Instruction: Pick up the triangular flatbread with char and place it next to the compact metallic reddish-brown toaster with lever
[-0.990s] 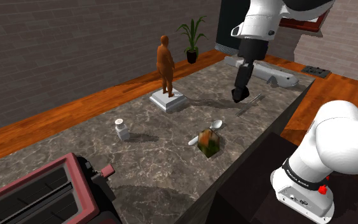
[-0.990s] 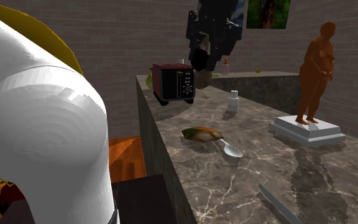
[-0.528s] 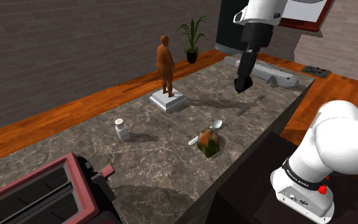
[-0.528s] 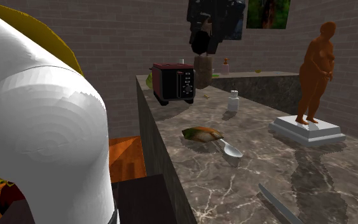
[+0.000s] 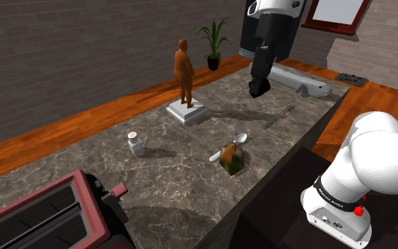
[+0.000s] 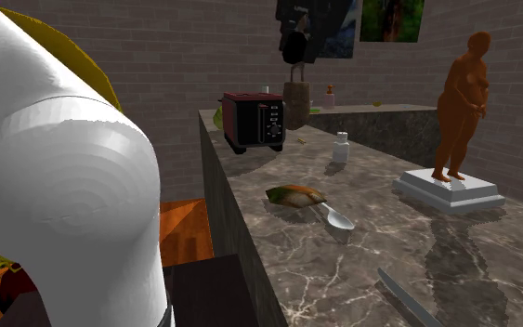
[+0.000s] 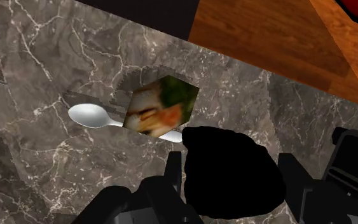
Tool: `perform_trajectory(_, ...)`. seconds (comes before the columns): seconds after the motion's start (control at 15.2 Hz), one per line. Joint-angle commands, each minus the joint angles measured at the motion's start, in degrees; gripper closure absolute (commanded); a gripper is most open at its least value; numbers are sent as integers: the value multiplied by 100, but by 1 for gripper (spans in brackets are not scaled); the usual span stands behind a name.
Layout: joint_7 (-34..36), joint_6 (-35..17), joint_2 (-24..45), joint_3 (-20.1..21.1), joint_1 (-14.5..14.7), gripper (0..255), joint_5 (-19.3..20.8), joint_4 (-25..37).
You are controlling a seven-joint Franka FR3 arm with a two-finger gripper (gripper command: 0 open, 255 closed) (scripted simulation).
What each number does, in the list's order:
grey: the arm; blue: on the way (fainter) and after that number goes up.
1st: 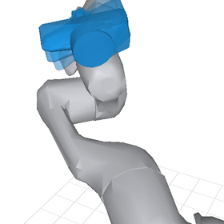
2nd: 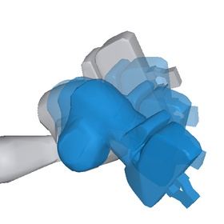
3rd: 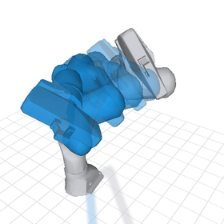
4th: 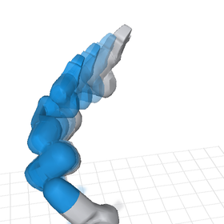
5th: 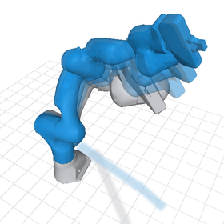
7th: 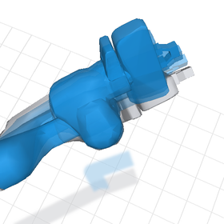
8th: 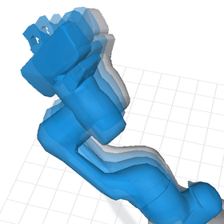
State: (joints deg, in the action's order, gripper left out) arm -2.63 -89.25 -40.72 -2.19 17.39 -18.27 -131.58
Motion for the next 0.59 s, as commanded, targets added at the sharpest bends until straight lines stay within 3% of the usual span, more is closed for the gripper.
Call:
perform_trajectory(0.0,166,-180,264,184,79,255,-130,148)
perform_trajectory(0.53,821,-809,1627,852,332,255,-422,1153)
